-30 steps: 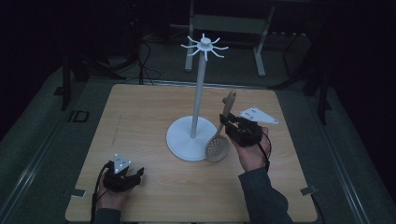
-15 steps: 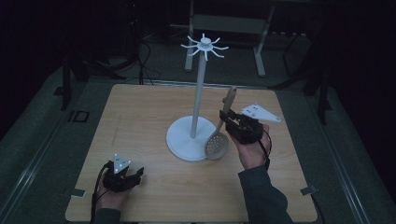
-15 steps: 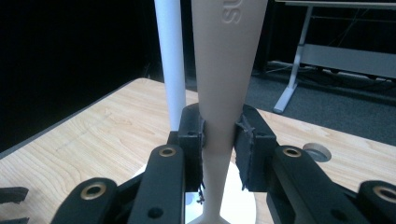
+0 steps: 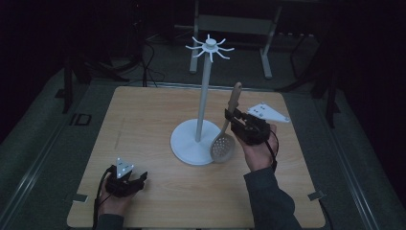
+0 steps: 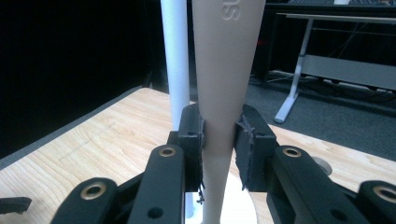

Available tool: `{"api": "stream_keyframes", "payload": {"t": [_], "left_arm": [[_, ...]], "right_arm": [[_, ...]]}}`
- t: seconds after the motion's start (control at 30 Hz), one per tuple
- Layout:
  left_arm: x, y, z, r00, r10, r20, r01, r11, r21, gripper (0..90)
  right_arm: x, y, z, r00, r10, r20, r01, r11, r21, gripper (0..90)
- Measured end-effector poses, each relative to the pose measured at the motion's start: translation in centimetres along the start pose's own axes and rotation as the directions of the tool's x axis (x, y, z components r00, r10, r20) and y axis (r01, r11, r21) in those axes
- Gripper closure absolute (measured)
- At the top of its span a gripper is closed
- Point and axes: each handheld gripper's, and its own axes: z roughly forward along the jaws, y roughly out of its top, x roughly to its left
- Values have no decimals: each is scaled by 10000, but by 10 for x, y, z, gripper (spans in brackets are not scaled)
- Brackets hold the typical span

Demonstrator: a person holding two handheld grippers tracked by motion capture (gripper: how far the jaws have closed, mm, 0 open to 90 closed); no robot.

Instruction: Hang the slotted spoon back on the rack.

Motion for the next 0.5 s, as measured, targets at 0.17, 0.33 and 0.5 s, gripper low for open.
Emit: {"api": "stream_keyframes", "payload": {"t": [0.17, 0.33, 0.5], "left_arm": [[0, 0, 0, 10000, 8, -1, -8, 10000, 16, 375], [0, 0, 0, 10000, 5, 4, -5, 10000, 15, 375], [0, 0, 0, 10000, 0, 5, 0, 10000, 8, 375]], "right_arm": [[-1, 3, -1, 10000, 48, 15, -48, 9999, -96, 737], [-1, 7, -1, 10000, 43, 12, -43, 9998, -174, 737], [-2, 12, -2, 10000, 0, -16, 0, 9998, -221, 737]]}}
